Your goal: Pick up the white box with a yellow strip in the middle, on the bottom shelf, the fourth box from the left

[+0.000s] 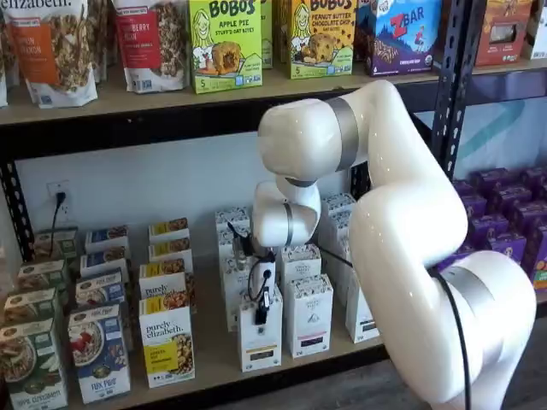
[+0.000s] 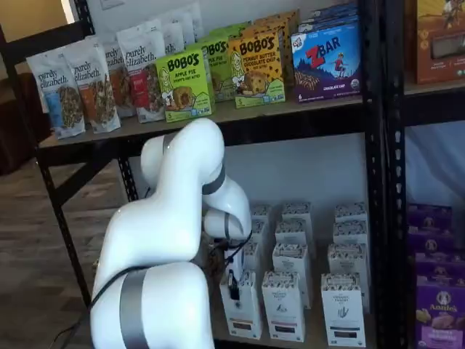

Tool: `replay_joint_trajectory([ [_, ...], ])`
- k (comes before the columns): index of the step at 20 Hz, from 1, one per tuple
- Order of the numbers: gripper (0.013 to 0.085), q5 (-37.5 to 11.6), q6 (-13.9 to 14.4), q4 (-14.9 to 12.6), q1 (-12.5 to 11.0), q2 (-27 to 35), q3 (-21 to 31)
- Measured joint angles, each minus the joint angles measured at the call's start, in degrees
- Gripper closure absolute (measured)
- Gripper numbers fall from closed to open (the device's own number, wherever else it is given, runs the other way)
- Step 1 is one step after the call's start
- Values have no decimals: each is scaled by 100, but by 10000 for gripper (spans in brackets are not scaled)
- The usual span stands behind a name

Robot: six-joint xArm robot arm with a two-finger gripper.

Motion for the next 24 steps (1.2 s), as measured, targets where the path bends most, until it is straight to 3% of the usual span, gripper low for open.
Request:
replay_joint_trajectory([
  [9, 370, 39, -55, 67, 5, -50, 55],
  [14, 530, 44, -93, 116, 11, -74, 85],
  [24, 530, -135, -166, 195, 23, -242, 354],
])
